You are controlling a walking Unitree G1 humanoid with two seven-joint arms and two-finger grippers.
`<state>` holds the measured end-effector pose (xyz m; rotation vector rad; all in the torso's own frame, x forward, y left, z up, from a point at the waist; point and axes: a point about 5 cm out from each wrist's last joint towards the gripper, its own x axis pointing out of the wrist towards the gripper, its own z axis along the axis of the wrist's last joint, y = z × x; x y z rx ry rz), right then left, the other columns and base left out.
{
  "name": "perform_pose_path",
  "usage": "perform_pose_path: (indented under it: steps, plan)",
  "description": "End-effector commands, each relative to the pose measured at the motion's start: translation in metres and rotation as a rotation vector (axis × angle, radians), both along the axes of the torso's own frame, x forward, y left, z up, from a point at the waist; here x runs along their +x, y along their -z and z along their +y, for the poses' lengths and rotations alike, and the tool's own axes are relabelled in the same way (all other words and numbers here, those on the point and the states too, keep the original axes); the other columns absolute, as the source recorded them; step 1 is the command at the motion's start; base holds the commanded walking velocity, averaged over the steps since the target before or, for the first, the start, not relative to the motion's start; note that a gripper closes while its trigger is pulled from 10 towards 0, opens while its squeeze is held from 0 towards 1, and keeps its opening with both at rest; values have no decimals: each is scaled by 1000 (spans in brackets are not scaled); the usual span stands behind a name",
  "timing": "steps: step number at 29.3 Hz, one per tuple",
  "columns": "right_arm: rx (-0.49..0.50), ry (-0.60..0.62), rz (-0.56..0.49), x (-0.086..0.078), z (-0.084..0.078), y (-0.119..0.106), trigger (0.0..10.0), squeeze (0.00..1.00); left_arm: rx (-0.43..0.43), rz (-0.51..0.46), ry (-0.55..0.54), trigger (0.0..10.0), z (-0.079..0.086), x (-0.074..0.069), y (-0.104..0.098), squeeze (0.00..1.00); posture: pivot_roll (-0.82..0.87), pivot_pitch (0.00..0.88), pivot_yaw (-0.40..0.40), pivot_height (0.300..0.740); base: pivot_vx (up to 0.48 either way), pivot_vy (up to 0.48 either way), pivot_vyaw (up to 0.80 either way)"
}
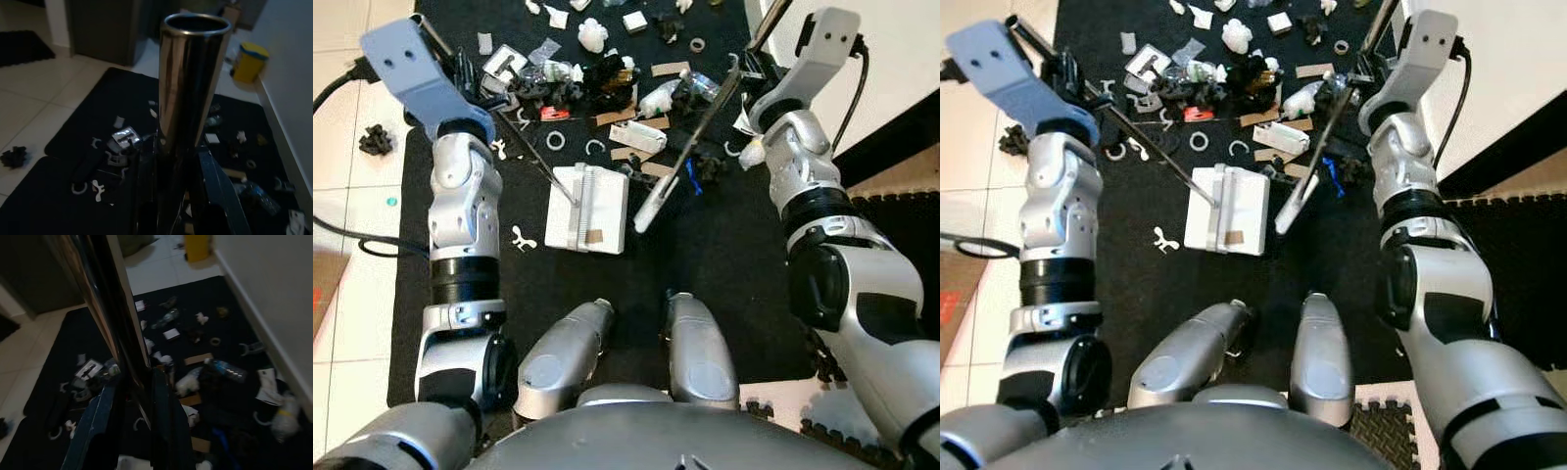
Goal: Sweep floor
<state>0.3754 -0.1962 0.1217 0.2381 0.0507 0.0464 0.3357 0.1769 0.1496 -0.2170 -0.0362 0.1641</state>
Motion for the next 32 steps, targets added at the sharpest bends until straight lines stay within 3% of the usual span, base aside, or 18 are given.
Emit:
perform_pose_path:
  steps: [1,7,12,21,25,32]
  plan:
    - [-1,46,-46,-1,-9,-5,10000,0,5,-60,15,10000,0,5,-11,0,10,70,-4,740,0,0,0]
    - [-46,76,-48,-11,-16,7,10000,0,-18,-40,45,10000,-13,12,-1,0,-12,67,15,740,0,0,0]
    - [-70,86,-19,-22,-20,22,10000,0,15,1,84,10000,-19,7,17,0,-22,63,26,740,0,0,0]
    - [-129,85,-35,-43,-21,42,10000,0,62,55,84,10000,-11,-23,50,0,-31,13,45,740,0,0,0]
    - [-262,59,-33,-53,-19,51,10000,0,77,107,39,10000,-2,-39,72,0,-30,1,41,740,0,0,0]
    - [-203,6,38,-61,-6,69,10000,0,124,198,-21,10000,6,-48,99,0,-27,0,26,740,0,0,0]
